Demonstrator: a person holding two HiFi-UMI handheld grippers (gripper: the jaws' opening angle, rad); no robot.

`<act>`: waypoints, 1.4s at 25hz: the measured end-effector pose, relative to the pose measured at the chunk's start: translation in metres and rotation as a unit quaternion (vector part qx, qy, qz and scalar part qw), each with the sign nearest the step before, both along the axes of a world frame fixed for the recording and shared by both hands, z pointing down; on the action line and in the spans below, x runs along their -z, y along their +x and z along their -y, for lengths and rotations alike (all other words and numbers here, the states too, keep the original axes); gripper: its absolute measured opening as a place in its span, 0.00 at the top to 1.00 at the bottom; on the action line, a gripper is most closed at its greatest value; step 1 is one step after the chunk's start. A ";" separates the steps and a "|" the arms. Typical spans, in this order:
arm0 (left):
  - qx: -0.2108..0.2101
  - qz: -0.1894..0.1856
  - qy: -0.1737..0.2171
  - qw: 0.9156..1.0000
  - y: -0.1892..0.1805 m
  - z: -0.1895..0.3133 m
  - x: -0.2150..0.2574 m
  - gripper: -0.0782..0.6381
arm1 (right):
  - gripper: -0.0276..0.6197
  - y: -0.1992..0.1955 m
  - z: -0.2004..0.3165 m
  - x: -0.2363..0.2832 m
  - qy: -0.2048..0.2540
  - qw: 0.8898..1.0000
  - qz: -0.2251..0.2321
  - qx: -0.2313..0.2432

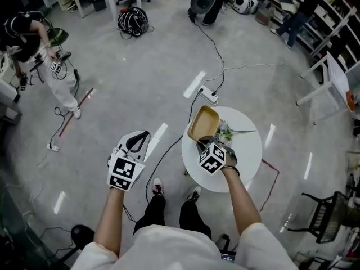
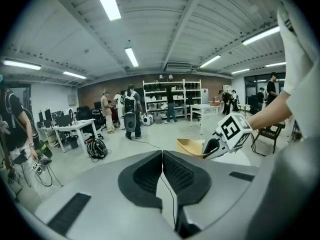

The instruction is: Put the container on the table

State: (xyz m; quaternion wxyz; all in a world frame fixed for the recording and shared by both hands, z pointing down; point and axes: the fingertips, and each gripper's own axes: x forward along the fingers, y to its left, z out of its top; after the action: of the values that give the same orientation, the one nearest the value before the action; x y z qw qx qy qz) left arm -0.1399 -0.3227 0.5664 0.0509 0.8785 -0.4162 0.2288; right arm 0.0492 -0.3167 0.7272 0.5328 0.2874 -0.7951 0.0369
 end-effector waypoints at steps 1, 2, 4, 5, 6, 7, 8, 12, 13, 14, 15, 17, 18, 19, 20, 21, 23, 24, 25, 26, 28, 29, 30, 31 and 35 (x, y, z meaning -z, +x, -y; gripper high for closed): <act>0.002 0.005 -0.006 1.000 -0.002 0.001 -0.010 0.86 | 0.91 -0.001 0.005 -0.022 -0.012 1.000 -0.012 0.005; 0.004 0.011 -0.013 1.000 -0.004 0.002 -0.020 0.86 | 0.90 -0.001 0.011 -0.042 -0.021 0.999 -0.022 0.009; 0.010 0.020 -0.028 0.999 -0.009 0.004 -0.040 0.86 | 0.90 -0.003 0.019 -0.075 -0.038 0.998 -0.040 0.017; 0.013 0.024 -0.036 0.999 -0.011 0.003 -0.051 0.86 | 0.89 -0.004 0.020 -0.089 -0.046 0.998 -0.047 0.022; 0.016 0.026 -0.045 0.999 -0.013 0.002 -0.060 0.86 | 0.89 -0.005 0.019 -0.101 -0.051 0.997 -0.055 0.028; 0.019 0.028 -0.051 0.998 -0.015 0.001 -0.068 0.86 | 0.90 -0.005 0.018 -0.110 -0.055 0.996 -0.064 0.035; 0.020 0.029 -0.057 0.998 -0.015 0.001 -0.074 0.86 | 0.89 -0.005 0.017 -0.118 -0.056 0.995 -0.073 0.041; 0.017 0.028 -0.062 0.998 -0.011 0.005 -0.079 0.86 | 0.79 -0.004 0.014 -0.125 -0.061 0.995 -0.072 0.041; 0.015 0.026 -0.060 0.998 -0.009 0.008 -0.076 0.86 | 0.74 -0.004 0.014 -0.121 -0.063 0.995 -0.065 0.035; 0.013 0.023 -0.056 0.998 -0.008 0.011 -0.071 0.86 | 0.72 -0.003 0.015 -0.114 -0.064 0.996 -0.055 0.027; 0.011 0.020 -0.049 0.999 -0.006 0.016 -0.064 0.86 | 0.71 -0.001 0.018 -0.106 -0.063 0.997 -0.042 0.015; 0.005 0.012 -0.031 0.999 -0.001 0.027 -0.049 0.86 | 0.71 0.004 0.026 -0.084 -0.057 0.998 -0.003 -0.020; 0.002 0.008 -0.022 1.000 0.002 0.034 -0.041 0.86 | 0.71 0.007 0.032 -0.069 -0.051 0.998 0.023 -0.040; -0.001 0.005 -0.012 1.000 0.006 0.040 -0.032 0.86 | 0.71 0.011 0.038 -0.052 -0.042 0.996 0.048 -0.061; -0.004 0.003 -0.003 1.000 0.009 0.046 -0.021 0.86 | 0.72 0.017 0.044 -0.033 -0.028 0.994 0.069 -0.081; -0.008 0.001 0.006 1.000 0.014 0.052 -0.009 0.86 | 0.75 0.025 0.050 -0.011 -0.010 0.991 0.085 -0.101; -0.019 -0.003 0.031 0.999 0.027 0.064 0.023 0.86 | 0.81 0.045 0.066 0.043 0.037 0.983 0.114 -0.140; -0.026 -0.006 0.046 0.999 0.035 0.071 0.042 0.86 | 0.83 0.057 0.075 0.075 0.064 0.977 0.129 -0.158; -0.032 -0.010 0.060 0.998 0.043 0.076 0.061 0.86 | 0.83 0.068 0.082 0.108 0.091 0.970 0.144 -0.173; -0.035 -0.014 0.072 0.997 0.050 0.078 0.079 0.86 | 0.85 0.078 0.084 0.141 0.118 0.963 0.158 -0.185; -0.039 -0.022 0.092 0.995 0.059 0.075 0.110 0.86 | 0.90 0.094 0.083 0.200 0.171 0.948 0.178 -0.201; -0.042 -0.026 0.102 0.994 0.063 0.075 0.123 0.86 | 0.92 0.102 0.081 0.226 0.196 0.940 0.186 -0.207; -0.046 -0.030 0.114 0.992 0.069 0.077 0.136 0.86 | 0.93 0.109 0.080 0.252 0.220 0.932 0.193 -0.212; -0.051 -0.034 0.127 0.990 0.075 0.080 0.149 0.86 | 0.93 0.116 0.080 0.277 0.243 0.924 0.201 -0.216; -0.067 -0.048 0.170 0.982 0.095 0.086 0.194 0.86 | 0.93 0.131 0.066 0.359 0.314 0.898 0.230 -0.206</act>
State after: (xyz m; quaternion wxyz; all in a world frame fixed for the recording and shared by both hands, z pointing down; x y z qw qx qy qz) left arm -0.0449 -0.4083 0.3724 -0.0953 0.9103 -0.3860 0.1152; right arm 0.1802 -0.3825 0.3682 0.1979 0.5804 -0.7889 -0.0406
